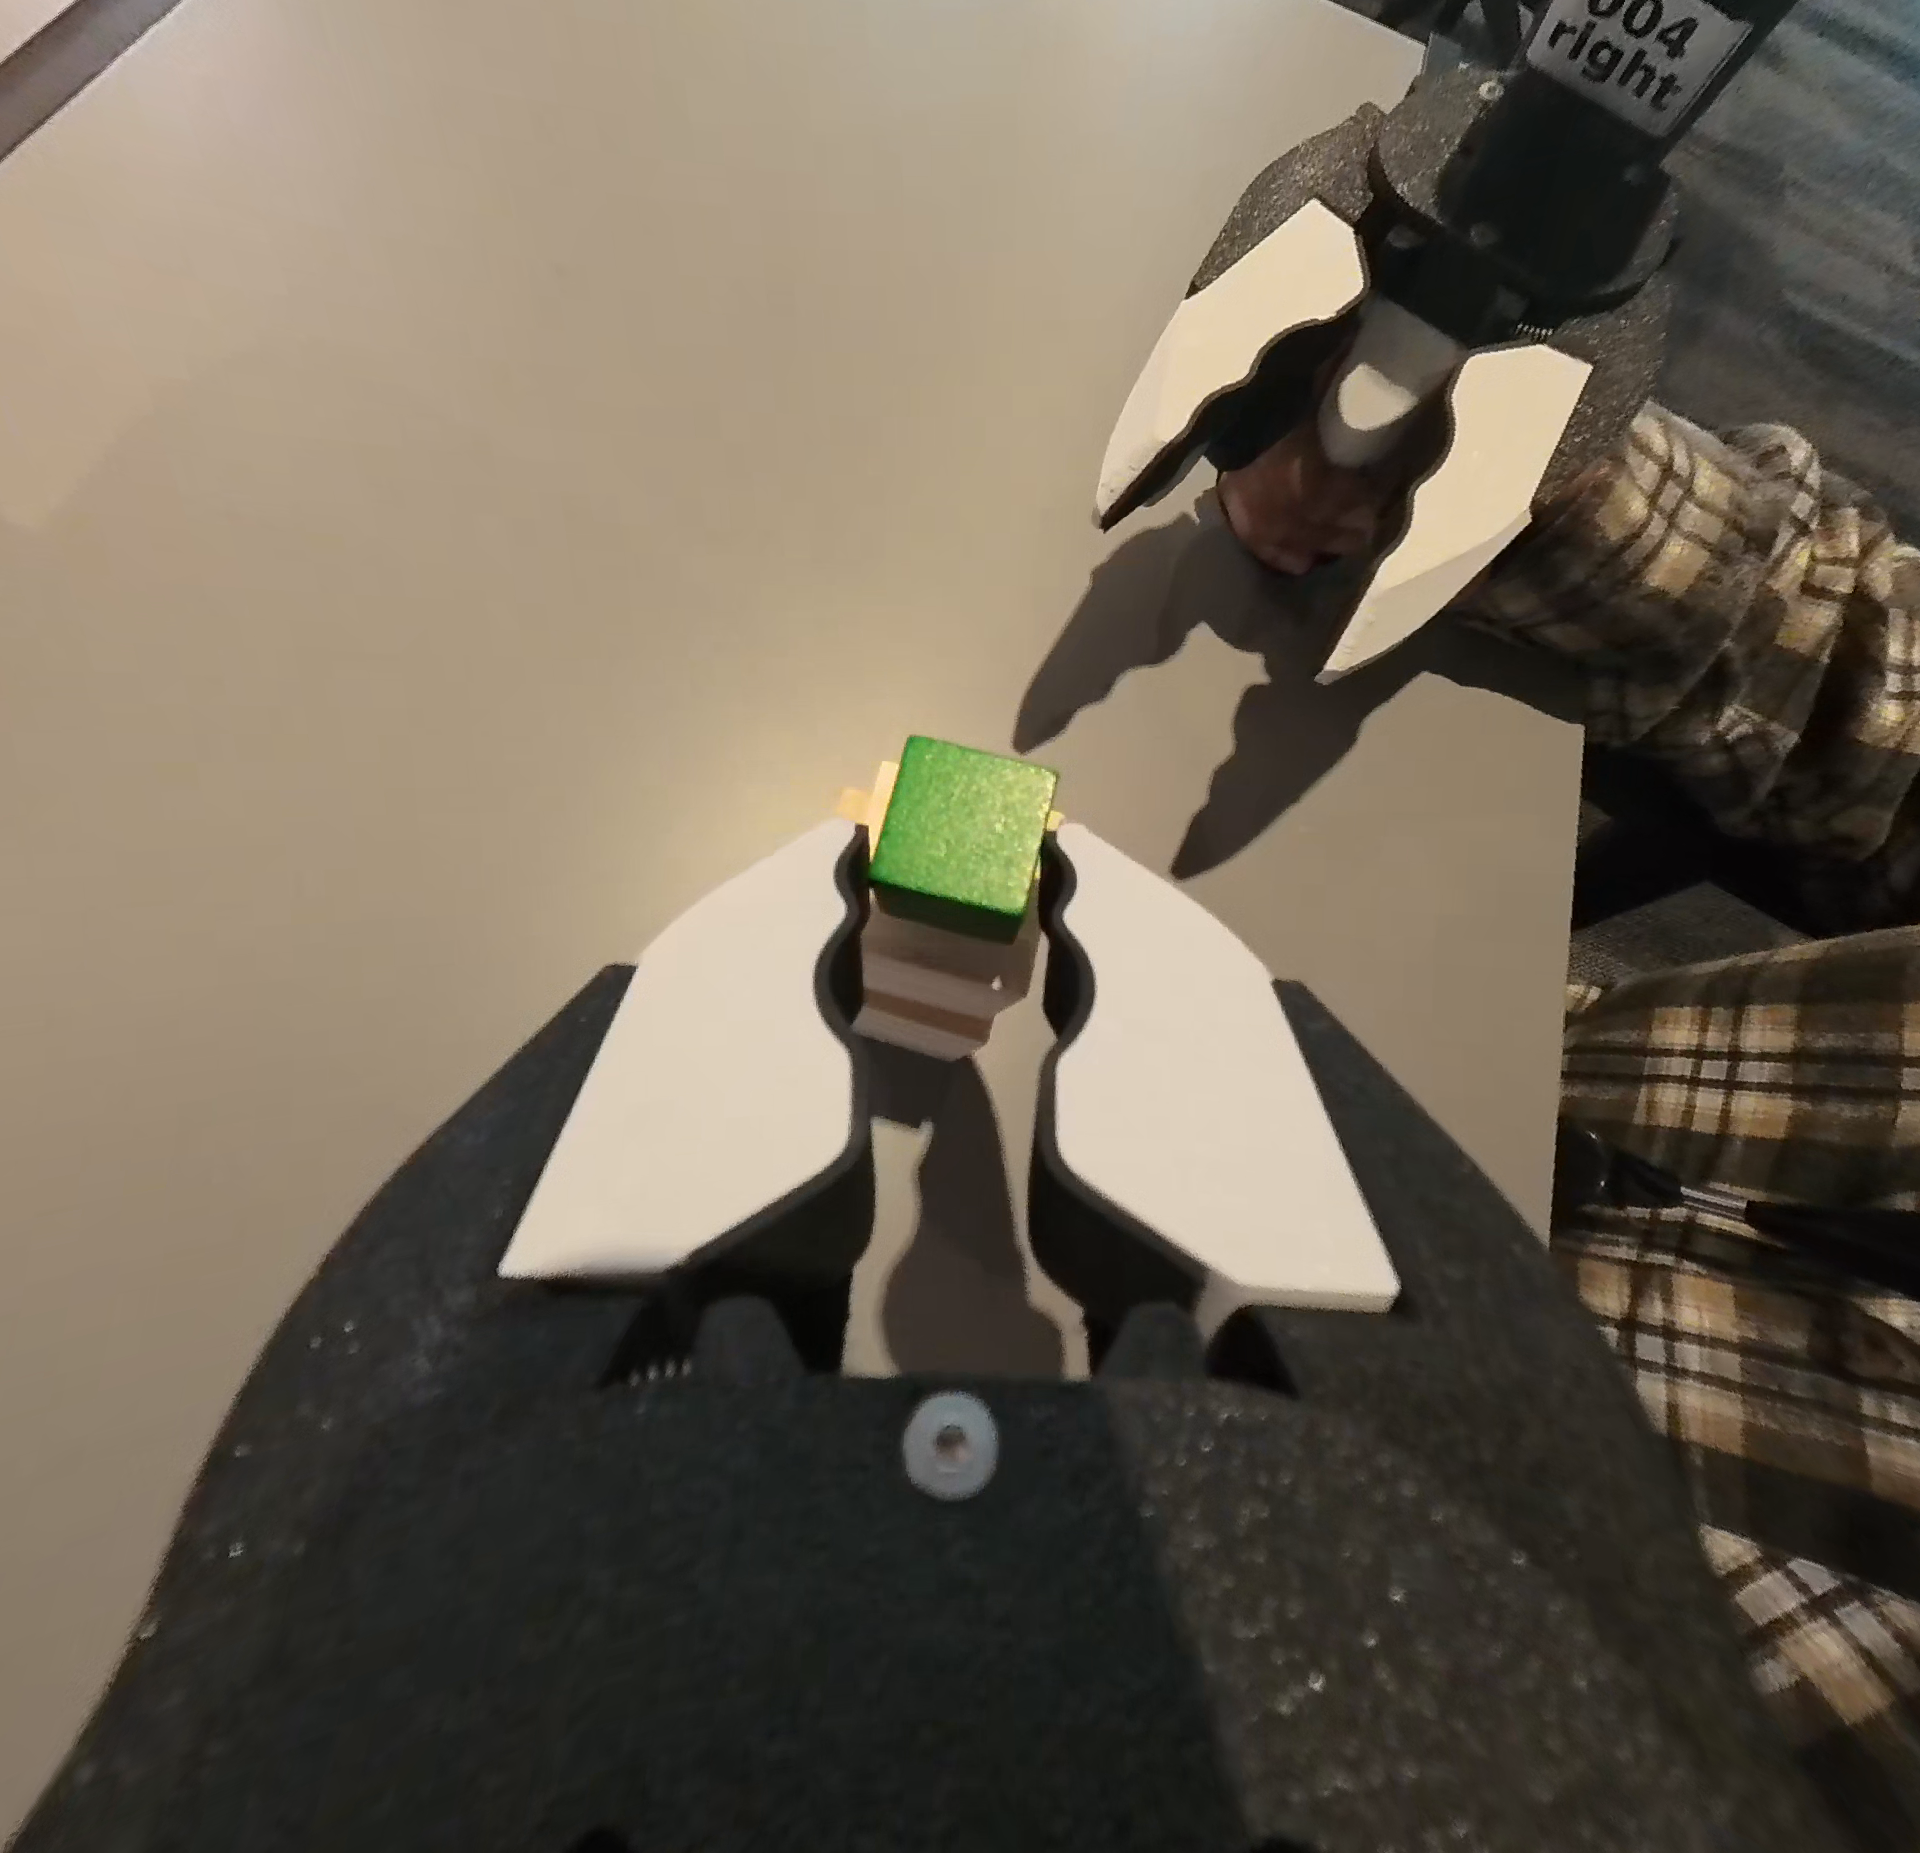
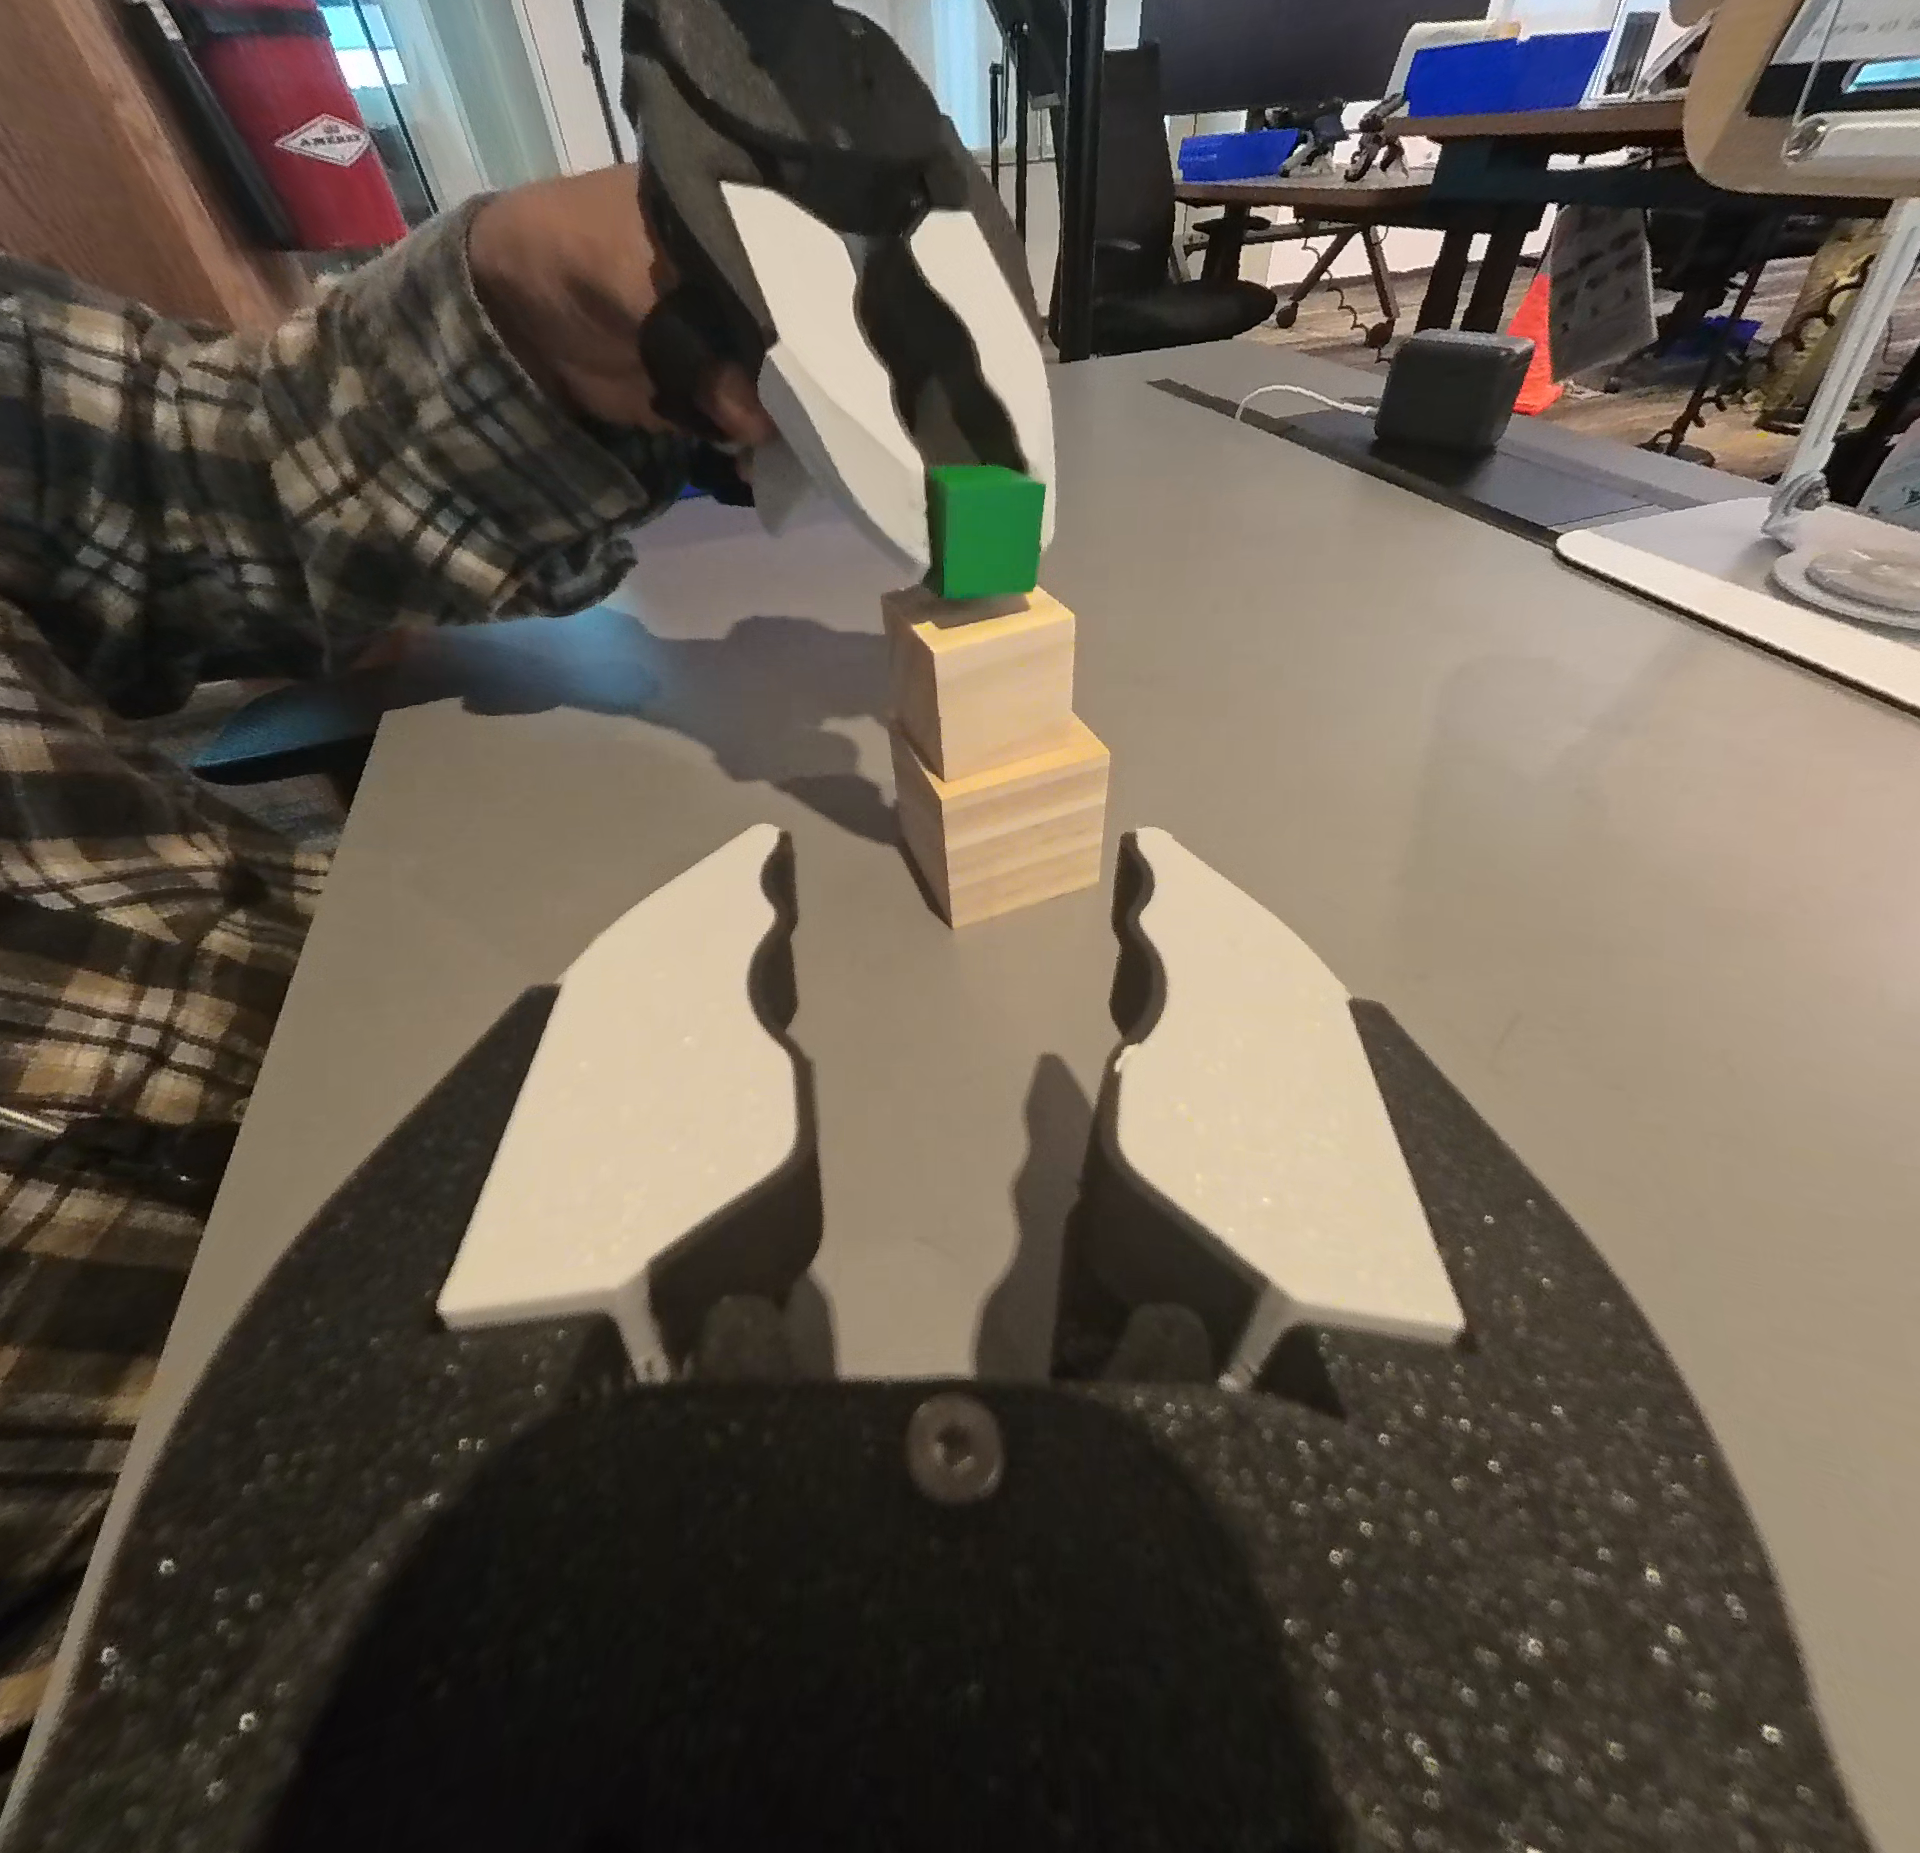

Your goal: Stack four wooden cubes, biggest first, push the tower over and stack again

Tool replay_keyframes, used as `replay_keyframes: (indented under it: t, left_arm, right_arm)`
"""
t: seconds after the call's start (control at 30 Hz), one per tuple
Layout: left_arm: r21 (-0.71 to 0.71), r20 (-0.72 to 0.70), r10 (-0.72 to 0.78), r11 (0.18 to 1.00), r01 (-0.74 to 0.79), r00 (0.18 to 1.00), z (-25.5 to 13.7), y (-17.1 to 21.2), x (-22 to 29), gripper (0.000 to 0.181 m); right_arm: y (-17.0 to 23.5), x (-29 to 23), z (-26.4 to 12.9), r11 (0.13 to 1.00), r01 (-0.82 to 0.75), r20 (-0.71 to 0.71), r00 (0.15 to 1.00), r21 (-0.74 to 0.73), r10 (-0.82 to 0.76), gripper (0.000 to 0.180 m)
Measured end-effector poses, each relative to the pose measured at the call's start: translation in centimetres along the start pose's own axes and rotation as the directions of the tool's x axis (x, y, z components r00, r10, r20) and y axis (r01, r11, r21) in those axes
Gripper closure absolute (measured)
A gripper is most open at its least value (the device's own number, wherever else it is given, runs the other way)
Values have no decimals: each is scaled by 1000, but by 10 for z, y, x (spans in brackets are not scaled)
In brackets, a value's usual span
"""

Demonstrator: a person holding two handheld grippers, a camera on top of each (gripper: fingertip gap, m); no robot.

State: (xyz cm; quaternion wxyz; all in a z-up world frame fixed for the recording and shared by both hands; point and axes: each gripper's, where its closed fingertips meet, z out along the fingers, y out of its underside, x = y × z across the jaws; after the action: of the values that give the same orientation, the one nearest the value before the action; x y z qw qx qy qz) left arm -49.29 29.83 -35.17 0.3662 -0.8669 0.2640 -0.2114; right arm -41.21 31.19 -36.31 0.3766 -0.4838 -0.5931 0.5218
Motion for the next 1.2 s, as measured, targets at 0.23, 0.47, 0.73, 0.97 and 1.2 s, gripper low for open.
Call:
replay_keyframes:
  t: [0.23, 0.47, 0.73, 0.97, 1.2]
  left_arm:
    - [-4, 19, 16, 1000, -16, 1000, 2, 2, 0, 150]
    - [11, 28, 26, 1000, -27, 999, 1, 0, 2, 146]
    - [179, 161, 78, 978, -107, 984, -82, -14, -34, 122]
    - [133, 180, 233, 957, -258, 956, -133, 63, -98, 120]
    - [57, -27, 301, 953, -299, 953, -112, 119, -115, 128]
  right_arm:
    - [0, 0, 0, 1000, -2, 3, 1000, 2, 2, 122]
    - [0, -1, 0, 1000, -3, 4, 1000, 2, 3, 122]
    - [-1, -1, -1, 1000, -4, 4, 1000, 11, 4, 121]
    - [2, -3, 1, 1000, -3, 17, 1000, -11, 3, 121]
    - [1, -5, 0, 1000, 10, 25, 1000, -4, -10, 122]
